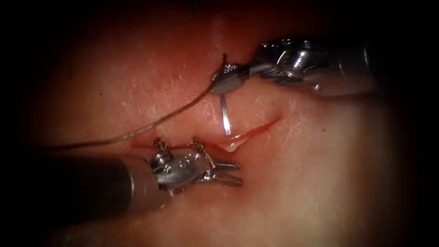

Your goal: Wound Closure

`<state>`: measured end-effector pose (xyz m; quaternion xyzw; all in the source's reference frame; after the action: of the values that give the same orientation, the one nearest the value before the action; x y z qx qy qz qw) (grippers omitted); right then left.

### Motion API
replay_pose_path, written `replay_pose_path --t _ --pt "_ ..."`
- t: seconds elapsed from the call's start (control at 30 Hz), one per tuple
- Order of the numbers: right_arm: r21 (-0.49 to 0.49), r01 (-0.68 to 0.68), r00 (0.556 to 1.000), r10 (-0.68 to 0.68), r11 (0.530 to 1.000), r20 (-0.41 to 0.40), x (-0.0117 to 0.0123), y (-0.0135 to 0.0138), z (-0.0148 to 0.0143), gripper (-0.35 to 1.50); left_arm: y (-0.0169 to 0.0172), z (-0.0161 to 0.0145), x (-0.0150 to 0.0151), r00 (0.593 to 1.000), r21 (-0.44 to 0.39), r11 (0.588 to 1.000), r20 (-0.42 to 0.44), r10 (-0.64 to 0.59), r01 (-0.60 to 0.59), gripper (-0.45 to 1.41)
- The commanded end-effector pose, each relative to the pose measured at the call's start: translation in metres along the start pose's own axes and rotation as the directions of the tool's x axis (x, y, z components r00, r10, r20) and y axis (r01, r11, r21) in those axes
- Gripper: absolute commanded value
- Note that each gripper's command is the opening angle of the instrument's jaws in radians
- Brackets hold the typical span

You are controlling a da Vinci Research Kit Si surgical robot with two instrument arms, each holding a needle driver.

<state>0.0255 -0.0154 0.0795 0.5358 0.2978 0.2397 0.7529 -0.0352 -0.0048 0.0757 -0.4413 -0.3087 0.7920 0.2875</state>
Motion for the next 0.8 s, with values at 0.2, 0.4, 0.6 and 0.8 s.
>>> replay_pose_path --t 0.2,0.4,0.6,0.8 --pt "0.038 0.049 0.998 -0.051 0.998 0.048 -0.0006 -0.0005 0.0019 -0.35 -0.0001 0.0009 -0.0004 1.0 -0.002 1.0 0.0 -0.001 0.001 0.29" --pt "0.059 0.029 0.996 -0.034 0.998 0.087 -0.0019 -0.0012 0.003 -0.35 -0.0001 0.0008 -0.0004 1.0 -0.003 1.0 0.0 -0.001 0.001 0.29" --pt "0.043 -0.072 0.994 0.068 0.996 0.091 -0.0026 -0.0005 0.003 -0.35 -0.0002 0.0008 -0.0004 1.0 0.003 1.0 0.007 -0.001 0.001 0.29" --pt "0.04 -0.127 0.987 0.122 0.991 0.103 -0.0034 0.0003 0.0034 -0.35 -0.0001 0.0008 -0.0004 1.0 0.003 1.0 0.007 -0.001 0.001 0.29"
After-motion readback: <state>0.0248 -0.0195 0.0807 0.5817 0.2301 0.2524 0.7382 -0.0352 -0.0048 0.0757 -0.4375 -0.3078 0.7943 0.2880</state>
